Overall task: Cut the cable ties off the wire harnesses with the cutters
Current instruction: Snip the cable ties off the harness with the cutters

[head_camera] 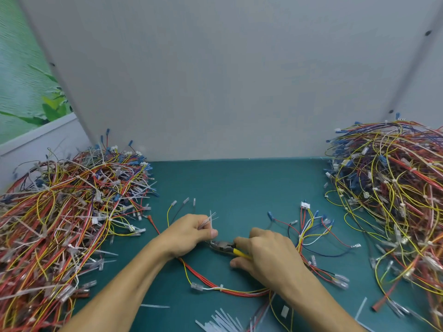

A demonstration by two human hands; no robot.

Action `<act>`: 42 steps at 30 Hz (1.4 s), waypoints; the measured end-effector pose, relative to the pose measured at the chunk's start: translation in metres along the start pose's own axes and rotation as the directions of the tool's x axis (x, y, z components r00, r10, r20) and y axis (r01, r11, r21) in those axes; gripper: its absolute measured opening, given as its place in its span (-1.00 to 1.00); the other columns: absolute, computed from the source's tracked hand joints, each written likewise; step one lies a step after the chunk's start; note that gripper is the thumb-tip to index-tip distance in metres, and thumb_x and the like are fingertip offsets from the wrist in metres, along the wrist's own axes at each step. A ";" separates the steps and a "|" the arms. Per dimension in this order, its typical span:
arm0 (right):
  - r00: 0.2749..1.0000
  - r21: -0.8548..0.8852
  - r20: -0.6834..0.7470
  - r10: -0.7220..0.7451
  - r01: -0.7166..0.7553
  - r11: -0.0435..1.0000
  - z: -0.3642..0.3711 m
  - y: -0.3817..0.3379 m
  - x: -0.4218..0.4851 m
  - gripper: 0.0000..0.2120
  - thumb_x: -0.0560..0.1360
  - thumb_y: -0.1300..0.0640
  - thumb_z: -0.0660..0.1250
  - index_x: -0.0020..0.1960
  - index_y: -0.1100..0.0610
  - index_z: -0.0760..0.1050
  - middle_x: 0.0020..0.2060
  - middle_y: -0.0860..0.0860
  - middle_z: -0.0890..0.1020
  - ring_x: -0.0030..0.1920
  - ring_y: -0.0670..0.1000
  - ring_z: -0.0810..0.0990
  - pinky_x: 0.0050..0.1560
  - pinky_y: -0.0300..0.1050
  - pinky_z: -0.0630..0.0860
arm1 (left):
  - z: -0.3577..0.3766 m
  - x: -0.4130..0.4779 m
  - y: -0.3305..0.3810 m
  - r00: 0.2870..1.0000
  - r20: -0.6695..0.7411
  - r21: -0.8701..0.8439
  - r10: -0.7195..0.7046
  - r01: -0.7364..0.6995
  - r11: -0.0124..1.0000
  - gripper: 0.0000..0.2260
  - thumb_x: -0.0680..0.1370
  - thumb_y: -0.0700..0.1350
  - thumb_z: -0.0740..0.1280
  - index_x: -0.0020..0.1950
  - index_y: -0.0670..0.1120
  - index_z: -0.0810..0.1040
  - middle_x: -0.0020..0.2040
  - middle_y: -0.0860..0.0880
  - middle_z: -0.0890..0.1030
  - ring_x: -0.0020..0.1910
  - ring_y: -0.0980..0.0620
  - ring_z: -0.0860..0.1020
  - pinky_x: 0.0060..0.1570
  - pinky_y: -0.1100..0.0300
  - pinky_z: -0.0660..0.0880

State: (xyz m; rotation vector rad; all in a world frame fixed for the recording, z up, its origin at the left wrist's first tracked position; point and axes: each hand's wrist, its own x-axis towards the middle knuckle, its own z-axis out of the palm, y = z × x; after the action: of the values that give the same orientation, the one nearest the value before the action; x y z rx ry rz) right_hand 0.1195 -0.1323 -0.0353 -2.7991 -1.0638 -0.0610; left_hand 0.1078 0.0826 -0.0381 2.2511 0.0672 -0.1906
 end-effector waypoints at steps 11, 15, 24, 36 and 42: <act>0.999 -0.023 0.025 -0.022 0.022 0.999 0.001 0.001 0.001 -0.58 0.48 -0.32 0.19 0.13 -0.03 0.43 -0.03 0.02 0.50 0.05 0.17 0.53 -0.21 -0.08 0.26 | 0.002 -0.003 0.005 1.000 -0.018 0.036 -0.014 0.014 0.999 -0.71 0.55 -0.07 0.36 -0.32 -0.05 0.35 -0.45 0.07 0.27 -0.46 0.12 0.21 -0.35 0.14 0.17; 0.999 -0.030 0.024 -0.036 0.037 0.999 0.002 0.001 0.001 -0.57 0.48 -0.33 0.18 0.12 -0.02 0.43 -0.04 0.02 0.51 0.03 0.18 0.54 -0.23 -0.08 0.25 | 0.003 -0.003 0.006 1.000 -0.021 0.061 -0.010 0.012 0.998 -0.74 0.55 -0.06 0.35 -0.28 -0.08 0.39 -0.44 0.07 0.28 -0.45 0.12 0.22 -0.34 0.15 0.19; 0.999 -0.021 0.020 -0.036 0.036 0.999 0.006 0.001 0.001 -0.53 0.45 -0.37 0.17 0.12 -0.04 0.44 -0.05 0.01 0.54 -0.01 0.19 0.56 -0.25 -0.08 0.25 | 0.004 -0.003 0.004 0.998 -0.062 0.011 -0.006 0.007 1.000 -0.75 0.57 -0.07 0.32 -0.28 -0.06 0.38 -0.48 0.12 0.28 -0.50 0.16 0.22 -0.41 0.21 0.17; 0.905 0.145 -0.102 0.414 -0.398 0.906 -0.016 0.049 -0.002 -0.55 0.43 -0.39 0.23 -0.10 0.01 0.35 -0.10 0.00 0.58 0.02 0.15 0.56 -0.22 -0.05 0.33 | 0.010 -0.091 0.049 0.956 -0.103 0.226 0.274 -0.246 0.943 -0.78 0.66 -0.07 0.10 -0.16 0.01 0.41 -0.24 0.09 0.45 -0.23 0.18 0.40 -0.13 0.30 0.37; 0.810 0.137 0.081 0.580 -0.586 0.799 -0.029 0.076 -0.009 -0.54 0.40 -0.36 0.31 -0.15 0.03 0.32 -0.11 0.06 0.52 0.03 0.18 0.53 -0.14 -0.06 0.35 | 0.060 -0.124 0.034 0.964 0.011 0.477 0.265 -0.238 0.846 -0.99 0.57 -0.04 0.14 -0.04 0.06 0.31 -0.13 0.13 0.35 -0.17 0.23 0.35 -0.14 0.45 0.27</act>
State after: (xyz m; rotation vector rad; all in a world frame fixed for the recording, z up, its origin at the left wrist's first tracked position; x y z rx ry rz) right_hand 0.1636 -0.1984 -0.0165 -2.8490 -0.1509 0.1362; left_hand -0.0177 0.0166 -0.0296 2.7280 -0.2770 0.0024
